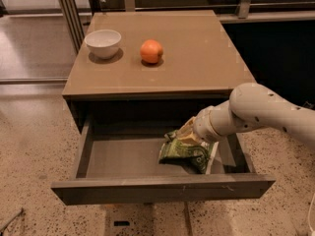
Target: Pick green jalapeno chip bag from top drawer and place on counter
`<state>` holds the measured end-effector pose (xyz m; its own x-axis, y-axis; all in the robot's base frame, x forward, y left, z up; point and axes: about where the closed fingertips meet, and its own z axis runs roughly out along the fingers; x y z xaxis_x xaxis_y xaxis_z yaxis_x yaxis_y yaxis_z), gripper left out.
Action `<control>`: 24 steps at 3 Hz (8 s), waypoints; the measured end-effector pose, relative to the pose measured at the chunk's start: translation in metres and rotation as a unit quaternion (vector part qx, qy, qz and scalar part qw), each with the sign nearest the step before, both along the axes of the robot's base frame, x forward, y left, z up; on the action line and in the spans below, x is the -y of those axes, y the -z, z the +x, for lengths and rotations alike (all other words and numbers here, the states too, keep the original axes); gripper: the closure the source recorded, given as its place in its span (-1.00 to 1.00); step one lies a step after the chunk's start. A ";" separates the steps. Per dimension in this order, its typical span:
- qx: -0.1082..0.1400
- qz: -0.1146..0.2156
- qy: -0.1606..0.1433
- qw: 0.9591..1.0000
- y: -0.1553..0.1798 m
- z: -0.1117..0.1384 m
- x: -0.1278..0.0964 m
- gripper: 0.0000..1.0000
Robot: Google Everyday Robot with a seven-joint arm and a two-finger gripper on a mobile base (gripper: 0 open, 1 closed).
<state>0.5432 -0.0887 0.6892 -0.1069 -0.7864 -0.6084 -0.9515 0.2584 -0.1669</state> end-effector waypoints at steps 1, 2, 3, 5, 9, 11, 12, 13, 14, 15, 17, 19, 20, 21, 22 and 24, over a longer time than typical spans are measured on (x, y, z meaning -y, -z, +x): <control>-0.001 0.005 0.003 1.000 0.007 0.005 -0.005 -0.27; -0.003 0.009 0.007 1.000 0.011 0.010 -0.007 -0.34; -0.006 0.010 0.014 1.000 0.016 0.017 -0.007 -0.42; -0.034 -0.003 0.039 0.999 0.044 0.022 0.004 -0.42; -0.058 -0.023 0.045 0.997 0.054 0.014 0.005 0.84; -0.041 -0.045 0.020 0.998 -0.026 -0.004 -0.015 1.00; -0.004 -0.043 0.019 0.999 -0.098 0.000 -0.022 1.00; -0.004 -0.043 0.019 0.999 -0.098 0.000 -0.022 1.00; 0.030 -0.016 0.040 0.999 -0.128 0.007 -0.021 1.00; 0.104 0.001 0.070 0.992 -0.206 0.024 -0.008 1.00; 0.133 -0.022 0.067 0.989 -0.210 0.035 -0.004 1.00; 0.201 -0.054 0.092 0.974 -0.223 0.117 0.029 1.00; 0.229 -0.045 0.116 0.965 -0.229 0.160 0.047 1.00; 0.241 -0.023 0.146 0.959 -0.224 0.193 0.063 1.00; 0.238 0.006 0.181 0.954 -0.210 0.214 0.076 1.00; 0.227 0.034 0.216 0.949 -0.190 0.229 0.086 0.71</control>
Offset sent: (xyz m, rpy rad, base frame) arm 0.0176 0.0073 -0.0153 0.0262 0.0062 -0.0303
